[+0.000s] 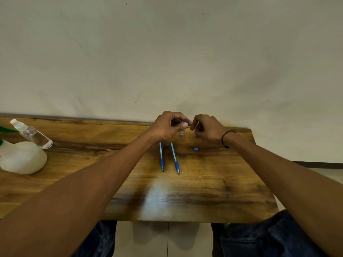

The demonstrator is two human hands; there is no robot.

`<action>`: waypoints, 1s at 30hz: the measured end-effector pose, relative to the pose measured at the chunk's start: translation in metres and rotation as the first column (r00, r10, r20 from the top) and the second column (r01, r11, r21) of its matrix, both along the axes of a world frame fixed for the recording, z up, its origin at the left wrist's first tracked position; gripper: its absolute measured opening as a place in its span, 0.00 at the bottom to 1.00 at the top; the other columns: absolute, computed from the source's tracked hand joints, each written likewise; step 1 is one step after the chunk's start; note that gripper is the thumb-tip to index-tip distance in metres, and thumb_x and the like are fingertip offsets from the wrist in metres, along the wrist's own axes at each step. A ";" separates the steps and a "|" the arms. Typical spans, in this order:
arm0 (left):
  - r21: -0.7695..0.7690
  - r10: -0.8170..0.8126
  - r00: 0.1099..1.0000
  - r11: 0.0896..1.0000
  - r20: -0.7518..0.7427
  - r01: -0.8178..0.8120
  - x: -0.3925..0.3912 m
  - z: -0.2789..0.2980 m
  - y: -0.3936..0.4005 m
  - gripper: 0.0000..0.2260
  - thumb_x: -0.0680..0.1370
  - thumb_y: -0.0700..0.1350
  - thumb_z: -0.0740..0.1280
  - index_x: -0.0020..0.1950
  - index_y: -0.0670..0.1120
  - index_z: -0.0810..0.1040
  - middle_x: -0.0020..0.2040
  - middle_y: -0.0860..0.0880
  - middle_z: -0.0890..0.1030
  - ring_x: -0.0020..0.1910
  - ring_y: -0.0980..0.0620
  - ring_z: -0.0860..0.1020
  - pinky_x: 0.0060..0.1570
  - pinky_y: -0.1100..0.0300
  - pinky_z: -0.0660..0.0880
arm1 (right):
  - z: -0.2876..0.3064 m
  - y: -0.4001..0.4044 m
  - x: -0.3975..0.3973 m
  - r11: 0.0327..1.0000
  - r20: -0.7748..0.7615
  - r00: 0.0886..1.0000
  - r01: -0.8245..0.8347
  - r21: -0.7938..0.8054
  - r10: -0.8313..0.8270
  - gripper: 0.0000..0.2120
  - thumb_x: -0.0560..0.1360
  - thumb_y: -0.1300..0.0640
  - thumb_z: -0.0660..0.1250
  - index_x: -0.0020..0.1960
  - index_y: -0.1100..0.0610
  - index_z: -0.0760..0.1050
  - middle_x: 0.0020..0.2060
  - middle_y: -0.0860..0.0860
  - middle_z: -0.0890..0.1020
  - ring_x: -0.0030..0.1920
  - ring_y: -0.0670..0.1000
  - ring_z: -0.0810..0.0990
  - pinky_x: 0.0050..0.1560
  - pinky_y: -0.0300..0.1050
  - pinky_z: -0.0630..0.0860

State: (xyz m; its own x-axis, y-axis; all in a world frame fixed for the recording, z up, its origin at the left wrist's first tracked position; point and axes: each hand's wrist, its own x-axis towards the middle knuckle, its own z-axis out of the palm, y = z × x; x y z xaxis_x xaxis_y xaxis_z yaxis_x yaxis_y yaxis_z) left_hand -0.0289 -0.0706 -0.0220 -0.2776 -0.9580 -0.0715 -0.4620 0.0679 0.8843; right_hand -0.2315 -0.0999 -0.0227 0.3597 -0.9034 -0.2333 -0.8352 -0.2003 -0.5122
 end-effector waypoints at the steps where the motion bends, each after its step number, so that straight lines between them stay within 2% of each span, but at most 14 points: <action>1: -0.009 0.021 1.000 1.000 0.006 -0.021 0.000 0.000 -0.001 0.09 0.82 0.41 0.70 0.59 0.48 0.86 0.55 0.51 0.86 0.56 0.55 0.82 0.60 0.53 0.80 | 0.005 0.002 0.001 0.999 0.093 0.995 0.017 0.032 -0.020 0.10 0.75 0.66 0.73 0.54 0.57 0.78 0.43 0.54 0.85 0.46 0.52 0.85 0.48 0.53 0.84; 4: -0.028 0.085 0.996 0.996 0.005 -0.085 0.000 0.003 -0.001 0.08 0.80 0.41 0.73 0.58 0.47 0.87 0.53 0.51 0.87 0.52 0.58 0.83 0.57 0.56 0.80 | 0.015 0.008 0.005 0.983 0.322 0.940 0.057 0.175 -0.111 0.13 0.76 0.67 0.73 0.60 0.63 0.77 0.49 0.58 0.85 0.49 0.55 0.85 0.47 0.53 0.86; 7: -0.044 0.146 0.989 0.988 0.003 -0.146 -0.003 0.006 0.000 0.08 0.78 0.42 0.75 0.57 0.48 0.87 0.51 0.51 0.87 0.49 0.59 0.83 0.53 0.60 0.80 | 0.016 0.012 0.010 0.965 0.433 0.887 0.049 0.257 -0.161 0.14 0.77 0.66 0.73 0.61 0.65 0.76 0.51 0.61 0.85 0.52 0.57 0.86 0.49 0.54 0.85; 10: -0.040 0.181 0.983 0.983 -0.014 -0.181 -0.006 0.010 0.002 0.09 0.77 0.42 0.76 0.57 0.47 0.87 0.50 0.50 0.88 0.49 0.56 0.85 0.53 0.60 0.81 | 0.015 0.012 0.012 0.972 0.477 0.862 0.068 0.223 -0.170 0.12 0.76 0.65 0.74 0.58 0.65 0.77 0.48 0.60 0.86 0.48 0.54 0.87 0.48 0.54 0.86; 14: -0.048 0.188 0.981 0.981 -0.046 -0.190 -0.007 0.017 0.004 0.10 0.77 0.43 0.76 0.58 0.45 0.87 0.50 0.49 0.88 0.50 0.54 0.85 0.56 0.54 0.83 | 0.015 0.011 0.012 0.980 0.501 0.845 0.129 0.153 -0.189 0.10 0.76 0.65 0.74 0.55 0.65 0.79 0.43 0.57 0.86 0.44 0.52 0.87 0.46 0.53 0.86; 17: 0.017 0.241 0.953 0.970 -0.181 -0.242 -0.010 0.020 0.005 0.10 0.79 0.48 0.75 0.58 0.46 0.87 0.51 0.48 0.87 0.54 0.51 0.84 0.60 0.49 0.82 | 0.018 0.011 0.012 0.984 0.524 0.833 0.145 0.102 -0.177 0.07 0.76 0.66 0.74 0.53 0.65 0.79 0.42 0.59 0.86 0.41 0.52 0.86 0.45 0.52 0.86; 18: 0.110 0.297 0.909 0.955 -0.291 -0.277 -0.011 0.022 0.005 0.13 0.80 0.52 0.72 0.58 0.46 0.86 0.52 0.47 0.87 0.56 0.50 0.84 0.61 0.48 0.81 | 0.019 0.011 0.012 0.986 0.536 0.828 0.147 0.080 -0.167 0.06 0.76 0.66 0.74 0.52 0.64 0.79 0.41 0.59 0.86 0.40 0.52 0.86 0.45 0.52 0.85; 19: 0.243 0.370 0.825 0.926 -0.427 -0.289 -0.012 0.024 0.004 0.18 0.81 0.59 0.67 0.60 0.46 0.85 0.53 0.45 0.87 0.58 0.48 0.84 0.63 0.48 0.80 | 0.021 0.011 0.013 0.988 0.549 0.822 0.146 0.055 -0.152 0.05 0.76 0.66 0.74 0.51 0.64 0.80 0.41 0.58 0.85 0.40 0.52 0.85 0.44 0.52 0.85; 21: 0.489 0.520 0.569 0.844 -0.637 -0.223 -0.010 0.026 0.001 0.32 0.82 0.68 0.56 0.64 0.44 0.84 0.58 0.41 0.86 0.62 0.45 0.82 0.67 0.47 0.77 | 0.026 0.012 0.015 0.990 0.573 0.811 0.140 0.004 -0.117 0.03 0.76 0.66 0.73 0.49 0.61 0.80 0.40 0.57 0.85 0.40 0.52 0.84 0.42 0.51 0.85; 23: 0.579 0.575 0.376 0.807 -0.726 -0.117 -0.006 0.023 -0.002 0.40 0.81 0.72 0.48 0.68 0.41 0.81 0.62 0.37 0.84 0.67 0.40 0.80 0.71 0.45 0.74 | 0.032 0.013 0.018 0.991 0.571 0.818 0.125 -0.056 -0.071 0.03 0.77 0.66 0.73 0.49 0.60 0.81 0.40 0.57 0.85 0.40 0.52 0.84 0.41 0.50 0.85; 24: 0.584 0.574 0.326 0.808 -0.751 -0.075 -0.004 0.021 -0.003 0.43 0.80 0.74 0.46 0.70 0.40 0.80 0.64 0.36 0.83 0.68 0.39 0.79 0.72 0.45 0.73 | 0.036 0.013 0.020 0.990 0.556 0.830 0.106 -0.091 -0.038 0.04 0.77 0.66 0.73 0.49 0.60 0.81 0.40 0.55 0.84 0.40 0.51 0.83 0.41 0.49 0.84; 26: 0.575 0.557 0.281 0.818 -0.781 -0.021 -0.004 0.018 -0.003 0.48 0.77 0.77 0.44 0.72 0.39 0.77 0.66 0.35 0.81 0.69 0.37 0.78 0.71 0.44 0.74 | 0.042 0.014 0.023 0.985 0.512 0.858 0.062 -0.163 0.031 0.08 0.76 0.67 0.72 0.49 0.56 0.82 0.41 0.50 0.84 0.40 0.49 0.83 0.39 0.45 0.83; 30: 0.560 0.543 0.222 0.829 -0.810 0.015 -0.011 0.016 -0.004 0.52 0.74 0.79 0.45 0.71 0.37 0.77 0.64 0.35 0.82 0.62 0.37 0.83 0.56 0.45 0.82 | 0.053 0.017 0.028 0.947 0.354 0.919 -0.056 -0.317 0.172 0.17 0.76 0.68 0.72 0.59 0.49 0.77 0.46 0.45 0.84 0.45 0.44 0.83 0.44 0.39 0.80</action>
State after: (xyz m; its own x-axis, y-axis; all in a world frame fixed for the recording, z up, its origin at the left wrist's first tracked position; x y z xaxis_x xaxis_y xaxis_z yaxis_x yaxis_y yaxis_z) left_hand -0.0403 -0.0743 -0.0061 -0.1459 -0.9348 -0.3237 0.7607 -0.3152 0.5675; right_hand -0.2036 -0.0826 0.0300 0.4717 -0.8569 0.2078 -0.5574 -0.4724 -0.6827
